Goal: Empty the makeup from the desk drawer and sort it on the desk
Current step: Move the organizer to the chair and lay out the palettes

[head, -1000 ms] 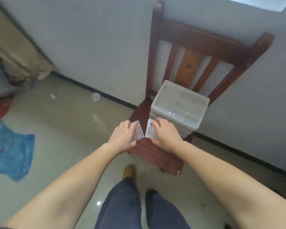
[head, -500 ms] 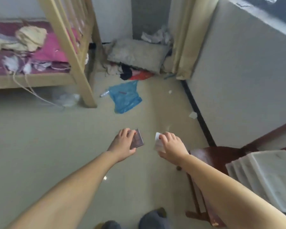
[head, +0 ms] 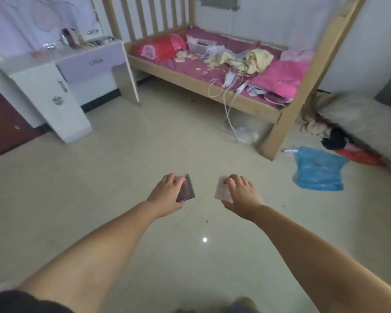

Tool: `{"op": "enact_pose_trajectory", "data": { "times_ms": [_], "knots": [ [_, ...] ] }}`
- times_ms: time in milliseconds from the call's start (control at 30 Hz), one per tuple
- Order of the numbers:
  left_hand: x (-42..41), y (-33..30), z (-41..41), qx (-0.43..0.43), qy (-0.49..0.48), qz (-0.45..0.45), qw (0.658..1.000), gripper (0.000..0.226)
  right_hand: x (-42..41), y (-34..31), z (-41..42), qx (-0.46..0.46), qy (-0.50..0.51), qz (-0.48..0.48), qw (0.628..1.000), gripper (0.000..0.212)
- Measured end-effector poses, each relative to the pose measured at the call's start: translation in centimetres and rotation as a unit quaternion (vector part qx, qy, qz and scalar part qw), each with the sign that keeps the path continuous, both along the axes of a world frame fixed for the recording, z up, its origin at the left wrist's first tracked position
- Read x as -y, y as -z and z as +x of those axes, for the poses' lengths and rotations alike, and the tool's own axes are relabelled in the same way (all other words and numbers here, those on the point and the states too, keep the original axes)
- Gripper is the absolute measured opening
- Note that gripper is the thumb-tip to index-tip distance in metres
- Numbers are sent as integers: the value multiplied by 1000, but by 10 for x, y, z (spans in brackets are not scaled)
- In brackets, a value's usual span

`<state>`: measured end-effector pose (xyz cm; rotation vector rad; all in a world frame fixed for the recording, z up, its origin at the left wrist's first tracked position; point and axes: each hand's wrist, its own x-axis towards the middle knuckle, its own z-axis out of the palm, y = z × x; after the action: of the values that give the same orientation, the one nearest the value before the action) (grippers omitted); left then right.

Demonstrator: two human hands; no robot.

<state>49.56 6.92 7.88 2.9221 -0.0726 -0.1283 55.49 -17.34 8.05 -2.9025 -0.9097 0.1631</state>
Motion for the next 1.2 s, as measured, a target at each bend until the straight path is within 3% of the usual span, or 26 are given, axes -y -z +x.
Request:
{"op": "enact_pose_trajectory", "data": {
  "times_ms": [367, 900, 1200],
  "knots": [
    [-236, -1, -19, 23, -207, 0, 978, 59, -282, -9, 82, 22, -208, -22, 978, 61],
    [-528, -6, 183, 60, -336, -27, 939, 56, -637, -13, 315, 1, -348, -8, 937, 57],
    [-763, -3, 285, 60, -360, -26, 931, 52, -878, -8, 429, 7, -362, 17, 932, 55]
  ]
}}
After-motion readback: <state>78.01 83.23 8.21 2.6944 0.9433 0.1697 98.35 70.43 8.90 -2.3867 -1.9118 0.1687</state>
